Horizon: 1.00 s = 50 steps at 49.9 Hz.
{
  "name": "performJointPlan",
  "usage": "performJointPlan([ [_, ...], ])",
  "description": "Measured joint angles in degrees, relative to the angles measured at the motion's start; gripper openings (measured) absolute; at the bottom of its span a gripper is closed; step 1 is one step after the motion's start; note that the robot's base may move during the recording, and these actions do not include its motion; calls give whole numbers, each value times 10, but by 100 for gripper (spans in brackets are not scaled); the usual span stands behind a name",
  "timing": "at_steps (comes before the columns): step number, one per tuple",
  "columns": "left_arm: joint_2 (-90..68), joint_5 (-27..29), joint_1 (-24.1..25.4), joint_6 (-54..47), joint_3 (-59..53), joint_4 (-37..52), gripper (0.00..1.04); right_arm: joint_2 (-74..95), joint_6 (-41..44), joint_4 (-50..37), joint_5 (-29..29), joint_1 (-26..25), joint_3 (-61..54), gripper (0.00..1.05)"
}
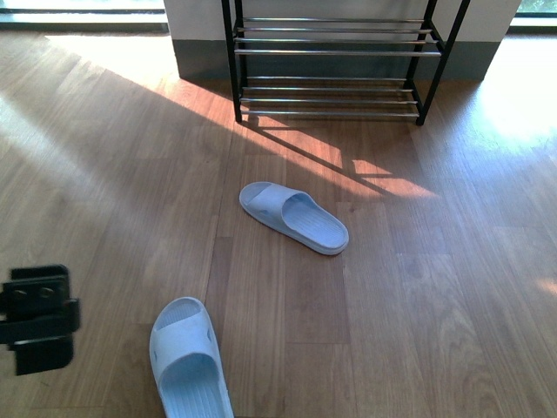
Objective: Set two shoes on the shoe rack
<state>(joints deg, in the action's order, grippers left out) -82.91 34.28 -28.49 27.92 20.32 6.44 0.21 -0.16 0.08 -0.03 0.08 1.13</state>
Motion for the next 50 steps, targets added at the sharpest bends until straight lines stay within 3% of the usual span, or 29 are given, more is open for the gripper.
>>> performJointPlan([
  [9, -263, -47, 31, 44, 107, -5, 95, 0, 0, 0, 0, 0, 0, 96],
  [16, -405, -48, 40, 5, 180, 1, 95, 0, 0, 0, 0, 0, 0, 96],
  [25, -498, -119, 43, -86, 203, 82, 95, 0, 0, 0, 0, 0, 0, 96],
  [40, -635, -158, 91, -172, 224, 215, 95, 0, 0, 0, 0, 0, 0, 96],
  [50, -711, -191, 121, -191, 273, 219, 95, 0, 0, 0, 0, 0, 0, 96],
])
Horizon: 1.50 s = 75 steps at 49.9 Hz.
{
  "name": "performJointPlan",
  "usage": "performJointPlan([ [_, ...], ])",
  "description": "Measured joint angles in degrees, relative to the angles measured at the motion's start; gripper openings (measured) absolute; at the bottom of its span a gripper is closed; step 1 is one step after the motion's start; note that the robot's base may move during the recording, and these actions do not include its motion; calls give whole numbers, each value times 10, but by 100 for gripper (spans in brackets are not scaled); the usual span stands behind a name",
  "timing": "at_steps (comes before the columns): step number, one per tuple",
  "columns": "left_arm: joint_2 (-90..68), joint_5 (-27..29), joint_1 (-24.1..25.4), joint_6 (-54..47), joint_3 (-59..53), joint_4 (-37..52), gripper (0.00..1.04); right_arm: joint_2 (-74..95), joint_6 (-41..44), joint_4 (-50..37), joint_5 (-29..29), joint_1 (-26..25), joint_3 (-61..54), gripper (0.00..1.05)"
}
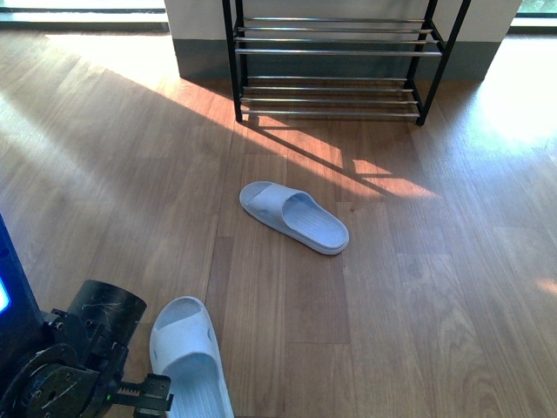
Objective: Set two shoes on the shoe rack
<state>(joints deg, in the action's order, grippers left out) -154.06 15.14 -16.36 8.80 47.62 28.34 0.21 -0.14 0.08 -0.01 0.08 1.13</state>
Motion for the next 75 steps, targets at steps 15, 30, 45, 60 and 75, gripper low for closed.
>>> performJointPlan([
  [15, -44, -32, 2, 0, 47, 43, 95, 0, 0, 0, 0, 0, 0, 96],
  [30, -63, -28, 2, 5, 84, 24, 95, 0, 0, 0, 0, 0, 0, 96],
  [45, -76, -74, -18, 15, 107, 16, 95, 0, 0, 0, 0, 0, 0, 96],
  [60, -73, -49, -34, 35, 112, 1, 95, 0, 0, 0, 0, 0, 0, 96],
  [75, -120, -10, -4, 45, 181, -10, 95, 0, 0, 0, 0, 0, 0, 96],
])
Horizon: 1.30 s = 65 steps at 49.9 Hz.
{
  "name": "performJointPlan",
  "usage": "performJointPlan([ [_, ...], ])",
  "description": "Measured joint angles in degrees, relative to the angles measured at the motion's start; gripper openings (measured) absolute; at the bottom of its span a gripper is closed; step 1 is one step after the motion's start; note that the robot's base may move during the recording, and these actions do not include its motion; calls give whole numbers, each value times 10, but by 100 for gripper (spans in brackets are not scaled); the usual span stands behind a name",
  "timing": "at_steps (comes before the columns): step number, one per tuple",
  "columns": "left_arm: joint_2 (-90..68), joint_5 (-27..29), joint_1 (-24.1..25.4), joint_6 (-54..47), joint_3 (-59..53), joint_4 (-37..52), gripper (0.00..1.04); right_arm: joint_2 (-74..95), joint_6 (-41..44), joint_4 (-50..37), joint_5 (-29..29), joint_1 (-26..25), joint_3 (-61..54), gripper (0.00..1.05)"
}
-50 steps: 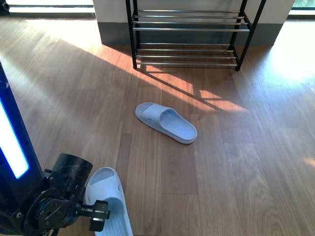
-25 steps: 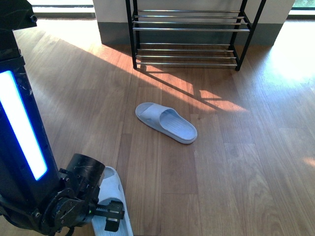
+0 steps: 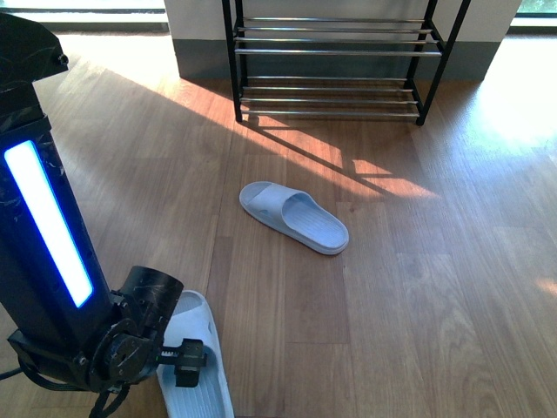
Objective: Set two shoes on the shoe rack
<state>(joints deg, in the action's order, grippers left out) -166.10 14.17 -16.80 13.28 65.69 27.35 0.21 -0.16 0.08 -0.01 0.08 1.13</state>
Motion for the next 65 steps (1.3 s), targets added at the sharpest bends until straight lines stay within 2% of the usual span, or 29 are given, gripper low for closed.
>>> performJointPlan([
  [3, -1, 2, 1, 0, 8, 0, 93, 0, 0, 0, 0, 0, 0, 96],
  [13, -1, 11, 2, 4, 12, 7, 54, 0, 0, 0, 0, 0, 0, 96],
  [23, -1, 13, 5, 6, 8, 16, 29, 0, 0, 0, 0, 0, 0, 96],
  [27, 0, 23, 13, 8, -4, 32, 13, 0, 0, 0, 0, 0, 0, 96],
  [31, 14, 34, 23, 10, -27, 53, 2, 0, 0, 0, 0, 0, 0, 96],
  [50, 276, 103, 70, -54, -202, 154, 2, 0, 0, 0, 0, 0, 0, 96],
  [57, 454, 132, 74, -98, -321, 149, 2, 0, 0, 0, 0, 0, 0, 96],
  [65, 681, 159, 59, -118, -424, 84, 2, 0, 0, 0, 0, 0, 0, 96],
])
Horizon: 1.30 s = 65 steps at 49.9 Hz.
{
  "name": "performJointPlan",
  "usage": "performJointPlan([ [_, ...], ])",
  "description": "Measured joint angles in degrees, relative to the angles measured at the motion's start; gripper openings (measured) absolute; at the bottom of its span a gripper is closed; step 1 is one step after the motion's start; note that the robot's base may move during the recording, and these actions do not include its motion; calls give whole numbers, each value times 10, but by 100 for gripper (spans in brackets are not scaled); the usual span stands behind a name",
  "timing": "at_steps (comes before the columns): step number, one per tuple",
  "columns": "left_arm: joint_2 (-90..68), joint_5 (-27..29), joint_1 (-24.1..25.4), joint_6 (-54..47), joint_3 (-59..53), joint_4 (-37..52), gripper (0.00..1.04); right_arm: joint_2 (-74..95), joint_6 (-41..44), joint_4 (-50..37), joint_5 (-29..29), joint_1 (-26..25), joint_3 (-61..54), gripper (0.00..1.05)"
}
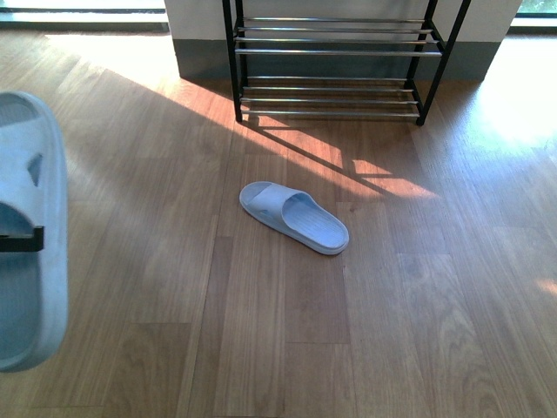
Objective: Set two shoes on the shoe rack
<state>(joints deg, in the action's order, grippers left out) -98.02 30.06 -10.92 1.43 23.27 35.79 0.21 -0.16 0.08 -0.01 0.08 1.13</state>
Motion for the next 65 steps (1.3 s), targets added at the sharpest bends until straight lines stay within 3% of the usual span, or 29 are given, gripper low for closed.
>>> performJointPlan([
  [12, 173, 38, -32, 12, -56, -78, 2, 0, 0, 0, 0, 0, 0, 96],
  [65, 175, 40, -34, 14, -57, -80, 2, 0, 0, 0, 0, 0, 0, 96],
])
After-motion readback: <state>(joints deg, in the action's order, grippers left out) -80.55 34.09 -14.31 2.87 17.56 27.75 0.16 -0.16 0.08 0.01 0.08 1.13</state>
